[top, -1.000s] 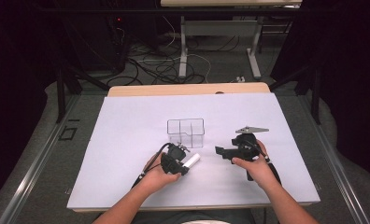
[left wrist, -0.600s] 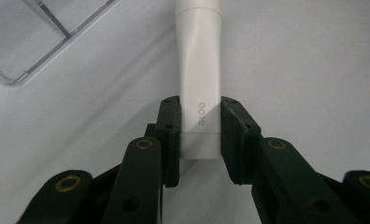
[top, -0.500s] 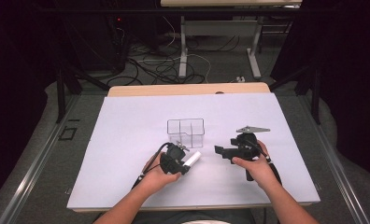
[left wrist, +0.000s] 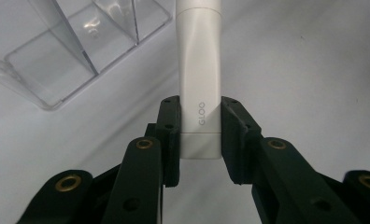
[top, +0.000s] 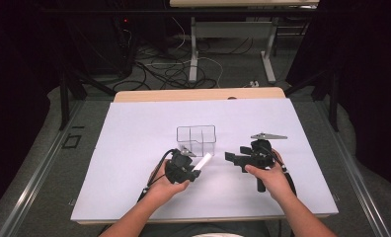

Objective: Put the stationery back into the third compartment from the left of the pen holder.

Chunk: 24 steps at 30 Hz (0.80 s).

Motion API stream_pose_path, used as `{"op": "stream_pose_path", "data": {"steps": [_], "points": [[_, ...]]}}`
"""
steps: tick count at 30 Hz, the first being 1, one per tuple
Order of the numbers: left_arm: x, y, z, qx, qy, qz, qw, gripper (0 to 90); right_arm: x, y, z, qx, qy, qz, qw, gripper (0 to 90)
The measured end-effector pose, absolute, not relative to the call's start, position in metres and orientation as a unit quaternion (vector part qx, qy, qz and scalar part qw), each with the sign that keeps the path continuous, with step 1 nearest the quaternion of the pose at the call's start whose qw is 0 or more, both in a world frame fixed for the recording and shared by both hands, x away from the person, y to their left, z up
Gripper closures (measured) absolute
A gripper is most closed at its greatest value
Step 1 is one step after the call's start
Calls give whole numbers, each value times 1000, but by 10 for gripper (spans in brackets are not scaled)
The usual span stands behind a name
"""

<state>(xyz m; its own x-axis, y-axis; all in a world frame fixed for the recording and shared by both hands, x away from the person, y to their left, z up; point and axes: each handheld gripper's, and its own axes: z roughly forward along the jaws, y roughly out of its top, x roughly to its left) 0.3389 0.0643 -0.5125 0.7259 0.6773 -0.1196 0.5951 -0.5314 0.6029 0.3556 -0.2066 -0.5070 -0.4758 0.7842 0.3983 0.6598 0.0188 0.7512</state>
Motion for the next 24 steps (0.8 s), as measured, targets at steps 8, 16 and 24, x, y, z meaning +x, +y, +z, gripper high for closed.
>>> {"op": "stream_pose_path", "data": {"steps": [8, 16, 24], "points": [[334, 68, -505, 853, 373, 79, 357, 714, 358, -203, -509, 534, 688, 490, -34, 215], [334, 75, -498, 829, 387, 99, 391, 714, 358, -197, -505, 530, 690, 491, -45, 236], [335, 83, -490, 796, 409, 118, 432, 714, 355, -178, -497, 526, 679, 512, -14, 232]]}}
